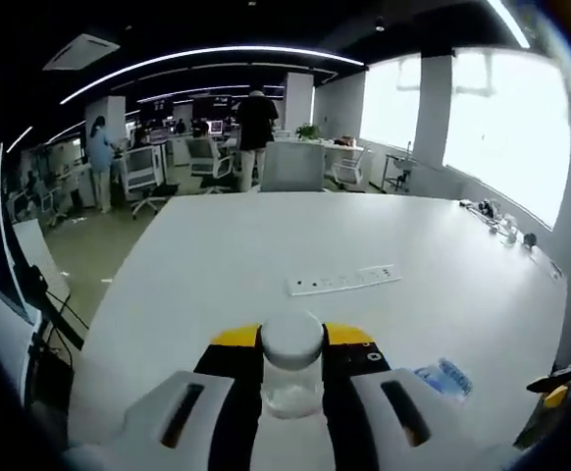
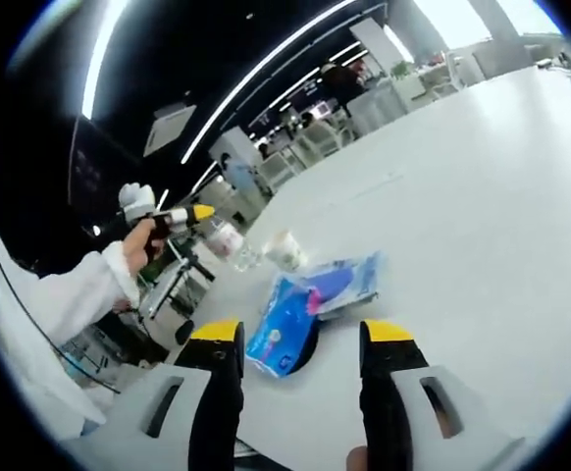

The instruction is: Arrange the tabletop items into an orderly group along one side of the table until the central work area is clear of visible clutter.

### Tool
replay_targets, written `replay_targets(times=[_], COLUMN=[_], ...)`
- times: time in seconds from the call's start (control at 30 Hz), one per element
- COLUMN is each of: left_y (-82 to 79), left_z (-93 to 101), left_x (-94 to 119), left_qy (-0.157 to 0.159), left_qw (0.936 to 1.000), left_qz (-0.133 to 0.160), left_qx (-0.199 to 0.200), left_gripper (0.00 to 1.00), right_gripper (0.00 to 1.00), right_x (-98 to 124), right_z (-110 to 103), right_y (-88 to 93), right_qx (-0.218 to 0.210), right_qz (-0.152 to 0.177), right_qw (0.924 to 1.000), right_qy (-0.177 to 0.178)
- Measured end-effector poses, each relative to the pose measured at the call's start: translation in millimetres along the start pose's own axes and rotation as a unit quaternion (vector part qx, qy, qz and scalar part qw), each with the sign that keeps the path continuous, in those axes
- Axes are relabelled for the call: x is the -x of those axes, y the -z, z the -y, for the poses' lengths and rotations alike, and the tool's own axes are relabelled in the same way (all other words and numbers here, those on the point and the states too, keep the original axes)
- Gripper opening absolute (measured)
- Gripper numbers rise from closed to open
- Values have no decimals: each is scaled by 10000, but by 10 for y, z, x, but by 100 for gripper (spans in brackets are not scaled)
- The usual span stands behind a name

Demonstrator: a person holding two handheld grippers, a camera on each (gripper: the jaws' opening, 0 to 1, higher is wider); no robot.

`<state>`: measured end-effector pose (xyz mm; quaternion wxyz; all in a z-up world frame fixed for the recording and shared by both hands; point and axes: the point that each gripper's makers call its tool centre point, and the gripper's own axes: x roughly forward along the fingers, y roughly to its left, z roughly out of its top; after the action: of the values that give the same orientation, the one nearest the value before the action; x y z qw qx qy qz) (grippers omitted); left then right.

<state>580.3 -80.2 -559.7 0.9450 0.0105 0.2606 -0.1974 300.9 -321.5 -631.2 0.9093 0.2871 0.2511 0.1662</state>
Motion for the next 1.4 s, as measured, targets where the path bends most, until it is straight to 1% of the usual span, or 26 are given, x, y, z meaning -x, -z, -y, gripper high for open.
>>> replay_targets(times=[0.1, 0.17, 0.3, 0.4, 0.53, 0.77, 0.93, 0.97, 1.03, 1.17, 1.3, 1.4], left_y=[61, 121, 169, 188, 214, 290, 325, 310, 315, 327, 341, 344], left_z=[1, 23, 42, 42, 48, 56, 53, 59, 64, 133, 164, 149], left_x=[-91, -152, -232, -269, -339, -445, -481, -483, -479, -459, -438, -429], left_qy=[-27, -20, -52, -75, -95, -169, -164, -156, -166, -100, -125, -218], left_qw=[9999, 9997, 9994, 9993, 9991, 9986, 9984, 9986, 9985, 9986, 9986, 9989], left_qz=[-117, -233, -330, -366, -400, -506, -540, -500, -518, -493, -446, -377], left_qx=[47, -13, -88, -64, 68, -56, 59, 54, 43, -149, -264, -180], left_gripper=[20, 20, 20, 20, 20, 20, 21, 21, 21, 21, 21, 21], right_gripper=[45, 45, 45, 45, 45, 44, 44, 44, 44, 44, 44, 44], right_x=[-13, -27, -55, -78, -110, -168, -189, -190, -190, -200, -217, -223], right_z=[20, 27, 11, -5, -13, -51, -57, -53, -48, -41, -33, -39], right_y=[-2, 6, 49, 67, 81, 123, 158, 162, 164, 170, 195, 217], right_qx=[-33, -60, -110, -77, -67, -49, -65, -75, -79, -81, -73, -70], right_qz=[6, -7, -93, -145, -194, -314, -395, -403, -410, -428, -476, -515], right_qw=[10000, 10000, 9999, 9998, 9997, 9992, 9988, 9988, 9988, 9987, 9985, 9982], right_qy=[4, -4, -71, -108, -148, -226, -264, -263, -261, -260, -270, -291])
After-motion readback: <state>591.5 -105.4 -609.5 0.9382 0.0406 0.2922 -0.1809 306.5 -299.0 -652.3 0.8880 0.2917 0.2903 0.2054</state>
